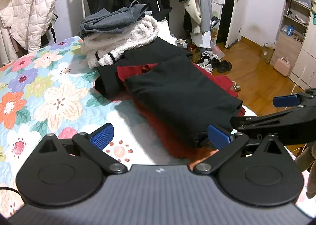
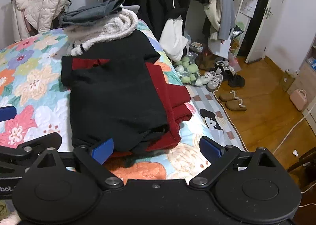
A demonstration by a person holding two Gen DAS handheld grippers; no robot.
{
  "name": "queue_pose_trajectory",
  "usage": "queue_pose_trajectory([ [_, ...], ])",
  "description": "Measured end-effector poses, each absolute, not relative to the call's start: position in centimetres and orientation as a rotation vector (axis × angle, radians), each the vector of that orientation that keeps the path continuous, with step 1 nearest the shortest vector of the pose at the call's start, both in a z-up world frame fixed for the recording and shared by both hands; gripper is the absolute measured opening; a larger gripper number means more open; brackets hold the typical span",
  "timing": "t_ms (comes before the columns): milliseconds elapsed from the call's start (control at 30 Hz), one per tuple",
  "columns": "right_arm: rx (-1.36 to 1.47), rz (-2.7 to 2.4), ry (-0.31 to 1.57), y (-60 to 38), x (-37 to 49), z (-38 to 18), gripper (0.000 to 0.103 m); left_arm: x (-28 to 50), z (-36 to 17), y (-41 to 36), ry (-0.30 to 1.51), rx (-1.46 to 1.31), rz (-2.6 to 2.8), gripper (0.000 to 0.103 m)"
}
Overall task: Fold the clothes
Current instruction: 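Open both tools and release the shirt on the pile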
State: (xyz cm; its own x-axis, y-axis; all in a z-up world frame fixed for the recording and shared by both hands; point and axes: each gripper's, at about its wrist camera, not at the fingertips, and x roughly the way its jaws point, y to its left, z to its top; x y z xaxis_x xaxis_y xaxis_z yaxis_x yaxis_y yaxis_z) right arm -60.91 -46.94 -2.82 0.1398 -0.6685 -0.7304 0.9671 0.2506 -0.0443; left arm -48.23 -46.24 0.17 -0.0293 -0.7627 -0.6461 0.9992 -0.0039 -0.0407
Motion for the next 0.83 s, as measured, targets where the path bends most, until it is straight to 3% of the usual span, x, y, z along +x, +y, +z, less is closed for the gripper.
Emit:
queue_pose_trajectory([
  [833, 0.543, -1.263, 0.781, -47.9, -61.2, -4.8, 0.096, -49.1, -1.4, -46.6, 0.641, 0.544, -1.456, 0.103],
])
